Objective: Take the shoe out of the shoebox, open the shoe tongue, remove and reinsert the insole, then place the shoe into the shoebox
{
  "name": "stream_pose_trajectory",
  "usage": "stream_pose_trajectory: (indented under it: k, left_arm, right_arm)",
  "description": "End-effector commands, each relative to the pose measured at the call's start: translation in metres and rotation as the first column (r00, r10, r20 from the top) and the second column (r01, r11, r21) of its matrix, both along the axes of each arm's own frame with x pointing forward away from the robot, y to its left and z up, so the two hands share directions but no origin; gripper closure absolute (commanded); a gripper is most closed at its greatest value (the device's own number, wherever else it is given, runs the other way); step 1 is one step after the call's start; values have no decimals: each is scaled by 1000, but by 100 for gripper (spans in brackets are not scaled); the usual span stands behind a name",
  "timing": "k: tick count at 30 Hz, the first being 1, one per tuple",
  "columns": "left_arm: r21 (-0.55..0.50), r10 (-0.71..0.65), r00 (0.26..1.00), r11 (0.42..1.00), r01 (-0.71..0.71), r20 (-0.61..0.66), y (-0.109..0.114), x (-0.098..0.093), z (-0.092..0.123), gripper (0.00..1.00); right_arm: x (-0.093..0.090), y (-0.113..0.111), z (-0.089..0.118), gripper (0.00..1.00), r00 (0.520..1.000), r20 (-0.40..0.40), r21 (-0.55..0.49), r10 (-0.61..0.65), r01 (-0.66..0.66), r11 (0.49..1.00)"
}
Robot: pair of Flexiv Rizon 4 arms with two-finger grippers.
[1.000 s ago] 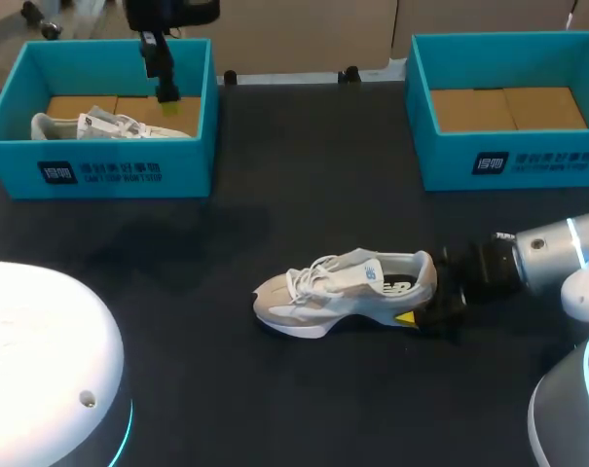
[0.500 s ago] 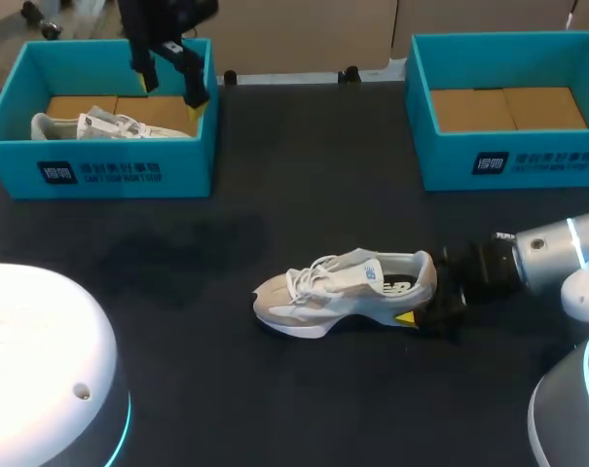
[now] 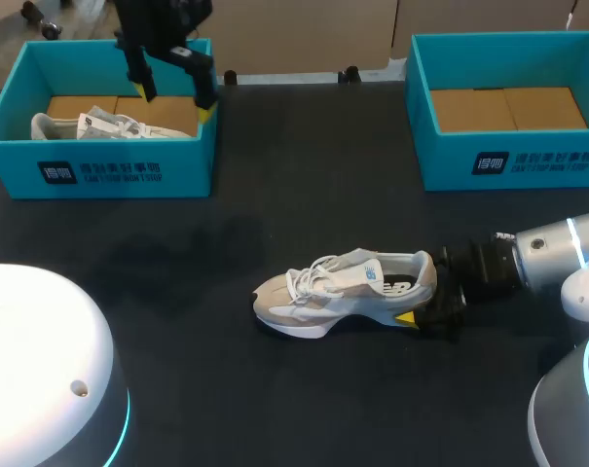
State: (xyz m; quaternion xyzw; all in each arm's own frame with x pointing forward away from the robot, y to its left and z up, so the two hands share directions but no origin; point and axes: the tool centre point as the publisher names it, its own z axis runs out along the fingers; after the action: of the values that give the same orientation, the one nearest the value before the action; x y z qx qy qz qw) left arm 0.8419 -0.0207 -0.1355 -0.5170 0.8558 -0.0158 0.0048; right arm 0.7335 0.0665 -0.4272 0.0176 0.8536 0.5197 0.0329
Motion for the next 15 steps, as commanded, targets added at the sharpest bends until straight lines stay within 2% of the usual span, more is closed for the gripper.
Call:
stream_pose_trajectory:
  k: [1, 7, 11, 15]
  left_arm:
    - [39, 205, 977, 977, -208, 56, -18, -16, -4, 0]
    - [31, 346, 935, 937, -349, 71, -42, -29, -15, 0]
    - [34, 384, 919, 921, -388, 92, -61, -39, -25, 0]
    - [33, 404, 913, 913, -406, 58, -80, -48, -34, 0]
  right_arm:
    - [-1, 2, 0, 100, 1000, 0, -3, -1, 1, 1000]
    - [-1, 2, 0, 100, 1000, 0, -3, -1, 1, 1000]
    - [-1, 2, 0, 100, 1000, 0, -3, -1, 1, 1000]
    - [-1, 2, 0, 100, 1000, 0, -3, -1, 1, 1000]
